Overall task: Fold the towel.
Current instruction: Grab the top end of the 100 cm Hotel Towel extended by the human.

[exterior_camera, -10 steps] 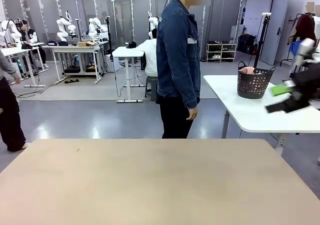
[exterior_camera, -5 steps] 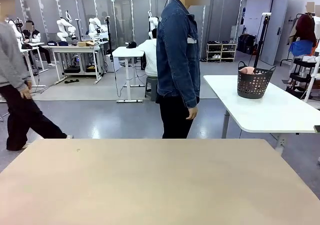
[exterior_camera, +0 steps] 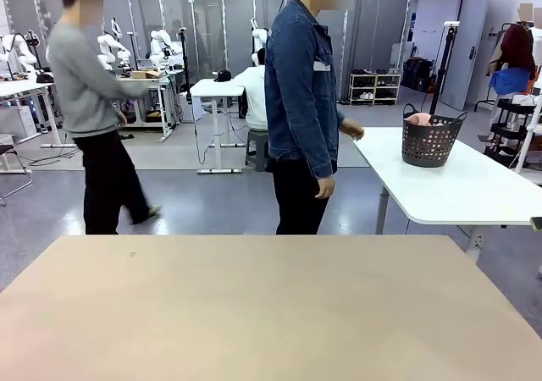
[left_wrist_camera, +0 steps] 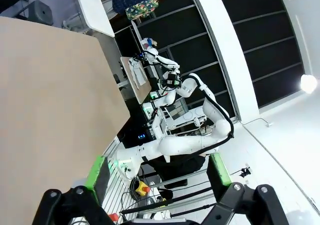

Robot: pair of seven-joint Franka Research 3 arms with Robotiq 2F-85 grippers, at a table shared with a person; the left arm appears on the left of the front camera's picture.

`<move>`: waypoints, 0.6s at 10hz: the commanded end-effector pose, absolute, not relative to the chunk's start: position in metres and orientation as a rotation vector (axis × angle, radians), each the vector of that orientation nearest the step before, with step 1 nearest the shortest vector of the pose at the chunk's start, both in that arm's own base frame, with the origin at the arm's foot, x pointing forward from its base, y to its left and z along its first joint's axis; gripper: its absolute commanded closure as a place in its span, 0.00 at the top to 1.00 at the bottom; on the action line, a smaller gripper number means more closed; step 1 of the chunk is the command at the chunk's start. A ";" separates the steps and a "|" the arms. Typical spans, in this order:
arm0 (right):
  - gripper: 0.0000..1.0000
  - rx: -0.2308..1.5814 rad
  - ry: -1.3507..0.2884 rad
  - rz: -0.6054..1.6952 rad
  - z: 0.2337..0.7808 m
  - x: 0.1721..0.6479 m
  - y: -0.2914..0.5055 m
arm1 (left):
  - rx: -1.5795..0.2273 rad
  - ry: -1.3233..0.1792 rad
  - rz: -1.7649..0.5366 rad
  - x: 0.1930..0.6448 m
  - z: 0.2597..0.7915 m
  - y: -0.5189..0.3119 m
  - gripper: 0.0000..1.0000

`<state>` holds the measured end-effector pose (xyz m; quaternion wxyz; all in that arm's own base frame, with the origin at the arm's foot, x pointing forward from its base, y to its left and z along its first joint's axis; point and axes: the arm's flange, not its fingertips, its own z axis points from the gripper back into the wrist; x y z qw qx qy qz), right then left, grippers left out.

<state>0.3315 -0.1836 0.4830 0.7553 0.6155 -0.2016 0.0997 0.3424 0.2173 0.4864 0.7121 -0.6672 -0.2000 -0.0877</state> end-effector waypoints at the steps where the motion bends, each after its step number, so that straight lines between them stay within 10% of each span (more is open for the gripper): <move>1: 1.00 1.355 -0.460 0.226 0.488 0.333 -0.184 | -1.499 -0.464 -0.215 0.342 0.489 0.216 1.00; 6: 1.00 1.355 -0.460 0.226 0.488 0.333 -0.184 | -1.499 -0.464 -0.215 0.342 0.489 0.216 1.00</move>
